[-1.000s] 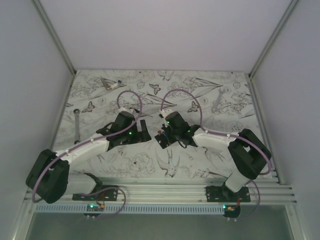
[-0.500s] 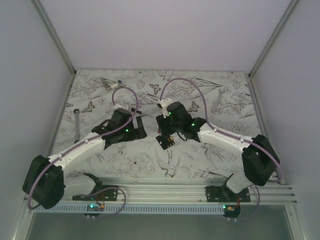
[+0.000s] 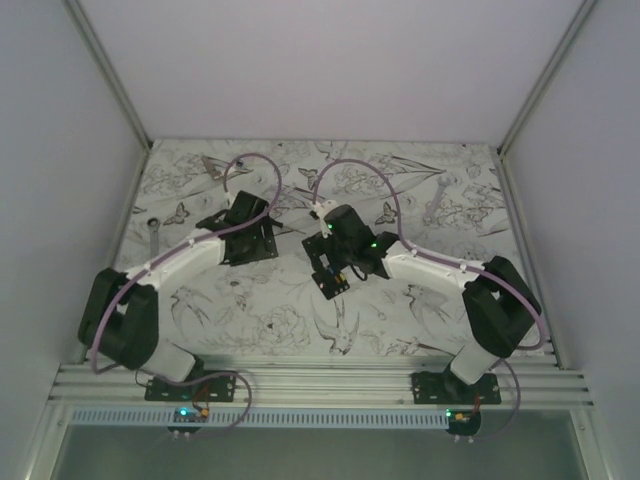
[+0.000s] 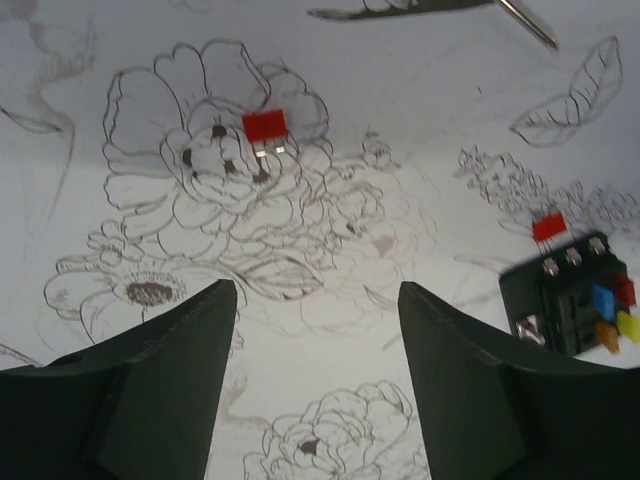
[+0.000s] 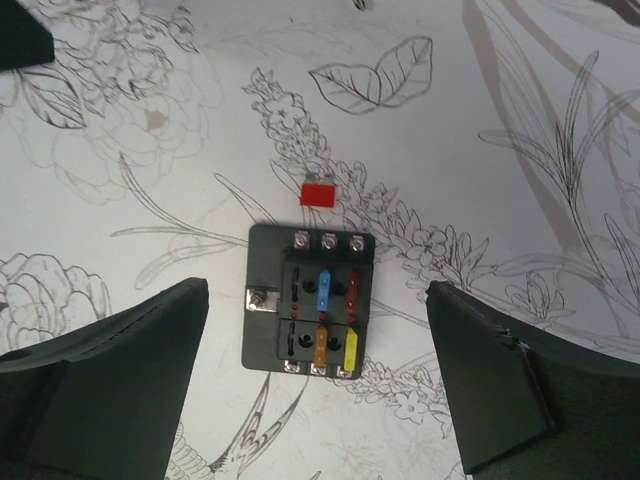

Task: Snap on the fuse box
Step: Pick up the fuse from the center of the board.

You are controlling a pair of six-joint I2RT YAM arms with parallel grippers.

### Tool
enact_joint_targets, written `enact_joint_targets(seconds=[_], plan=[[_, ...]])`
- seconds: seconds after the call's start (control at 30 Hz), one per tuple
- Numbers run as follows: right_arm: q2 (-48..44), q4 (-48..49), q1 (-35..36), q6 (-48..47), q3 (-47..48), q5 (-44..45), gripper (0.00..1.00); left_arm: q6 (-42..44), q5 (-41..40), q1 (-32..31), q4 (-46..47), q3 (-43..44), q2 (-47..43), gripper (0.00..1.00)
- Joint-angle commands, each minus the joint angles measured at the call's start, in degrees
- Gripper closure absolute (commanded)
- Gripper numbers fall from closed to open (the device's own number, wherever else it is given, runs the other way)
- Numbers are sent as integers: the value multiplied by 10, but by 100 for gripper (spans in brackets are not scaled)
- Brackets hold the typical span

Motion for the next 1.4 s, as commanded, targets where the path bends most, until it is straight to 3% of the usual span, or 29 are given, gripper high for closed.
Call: enact_joint_targets(seconds=[0.0, 0.23, 0.4, 1.37], plan=[[-27, 17, -9, 11, -26, 34, 1, 24, -58, 6, -40, 45, 57, 35], [-77, 33, -25, 15, -70, 47, 0, 30, -74, 16, -40, 107, 151, 46], [-97, 37, -28, 16, -86, 49, 0, 24, -76, 25, -41, 130, 192, 48], [-102, 39, -28, 17, -99, 38, 0, 5, -16, 65, -34, 159, 271, 66]])
